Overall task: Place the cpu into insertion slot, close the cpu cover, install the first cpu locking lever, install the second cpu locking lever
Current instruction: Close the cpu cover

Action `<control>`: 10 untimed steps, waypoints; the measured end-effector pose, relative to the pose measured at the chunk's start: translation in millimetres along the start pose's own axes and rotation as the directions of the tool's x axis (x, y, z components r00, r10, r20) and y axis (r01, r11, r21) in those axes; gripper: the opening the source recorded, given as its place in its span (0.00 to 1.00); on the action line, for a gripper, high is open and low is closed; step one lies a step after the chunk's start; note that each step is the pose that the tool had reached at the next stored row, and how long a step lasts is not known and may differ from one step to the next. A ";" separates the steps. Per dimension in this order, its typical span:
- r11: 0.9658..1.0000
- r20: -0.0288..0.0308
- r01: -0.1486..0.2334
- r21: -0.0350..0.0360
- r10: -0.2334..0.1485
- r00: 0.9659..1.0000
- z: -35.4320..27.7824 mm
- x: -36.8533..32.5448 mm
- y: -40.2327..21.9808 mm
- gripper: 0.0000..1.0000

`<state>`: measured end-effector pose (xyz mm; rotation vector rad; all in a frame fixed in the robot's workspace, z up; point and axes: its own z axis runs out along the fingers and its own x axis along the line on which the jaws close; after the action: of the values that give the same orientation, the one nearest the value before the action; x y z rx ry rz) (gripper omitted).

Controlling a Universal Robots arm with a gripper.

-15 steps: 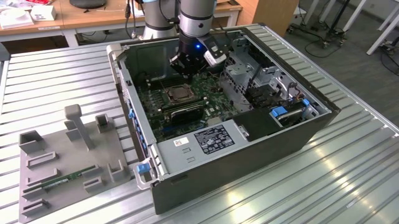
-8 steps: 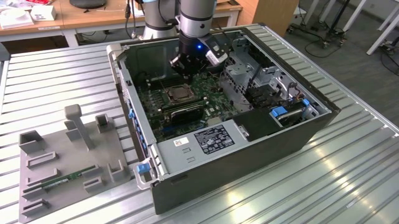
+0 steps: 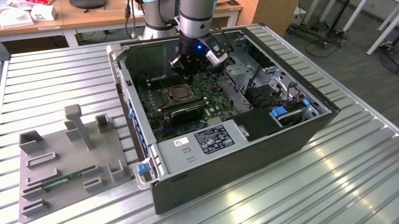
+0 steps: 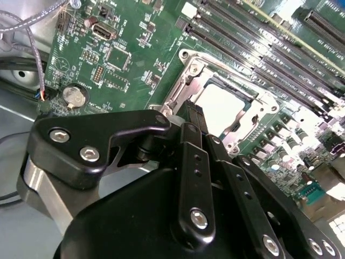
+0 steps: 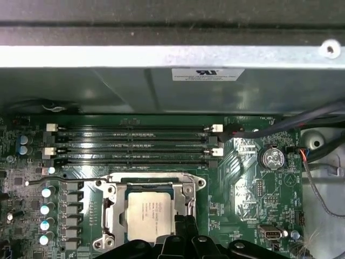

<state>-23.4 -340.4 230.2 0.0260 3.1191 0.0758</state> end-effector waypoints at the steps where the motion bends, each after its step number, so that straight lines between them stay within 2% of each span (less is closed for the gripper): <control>1: 1.000 0.000 0.000 0.006 0.000 1.000 -0.1 0.0 0.0 0.11; 3: 1.000 0.001 0.000 0.018 0.000 1.000 0.0 0.0 0.0 0.11; 7: 1.000 0.001 0.000 0.019 0.000 1.000 0.3 0.7 0.0 0.11; 10: 1.000 0.004 0.001 0.019 -0.001 1.000 1.0 3.6 -0.1 0.11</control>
<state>-27.0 -340.5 229.1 0.0252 3.1159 0.0464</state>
